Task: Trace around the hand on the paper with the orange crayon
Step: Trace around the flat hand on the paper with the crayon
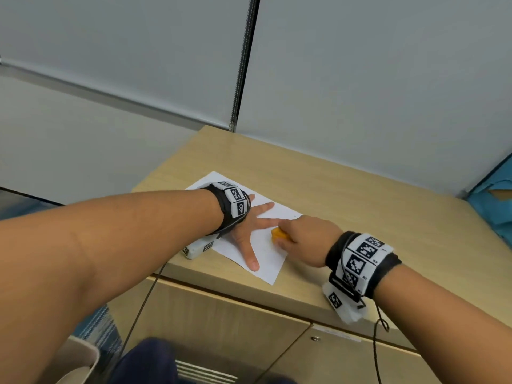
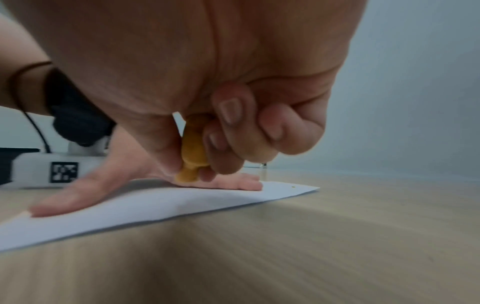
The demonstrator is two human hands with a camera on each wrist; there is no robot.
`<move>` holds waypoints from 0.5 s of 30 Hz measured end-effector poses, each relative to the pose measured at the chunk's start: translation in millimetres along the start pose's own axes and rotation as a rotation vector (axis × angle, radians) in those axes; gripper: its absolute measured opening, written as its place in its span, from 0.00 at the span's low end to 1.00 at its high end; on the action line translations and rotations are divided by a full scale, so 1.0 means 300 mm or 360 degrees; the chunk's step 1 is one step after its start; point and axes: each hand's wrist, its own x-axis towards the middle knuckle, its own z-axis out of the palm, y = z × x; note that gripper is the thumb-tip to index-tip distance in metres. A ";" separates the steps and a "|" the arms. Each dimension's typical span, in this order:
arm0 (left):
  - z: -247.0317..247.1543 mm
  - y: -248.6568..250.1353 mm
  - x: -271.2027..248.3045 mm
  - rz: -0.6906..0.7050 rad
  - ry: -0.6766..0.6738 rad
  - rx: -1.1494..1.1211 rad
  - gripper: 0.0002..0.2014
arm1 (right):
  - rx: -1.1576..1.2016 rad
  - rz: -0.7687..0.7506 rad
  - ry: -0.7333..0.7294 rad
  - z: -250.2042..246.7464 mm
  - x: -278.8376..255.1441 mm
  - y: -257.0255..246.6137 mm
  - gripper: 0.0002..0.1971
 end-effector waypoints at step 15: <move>0.015 0.003 0.048 0.0023 -0.0029 0.0054 0.75 | -0.0161 -0.0219 -0.0091 0.017 -0.044 -0.060 0.15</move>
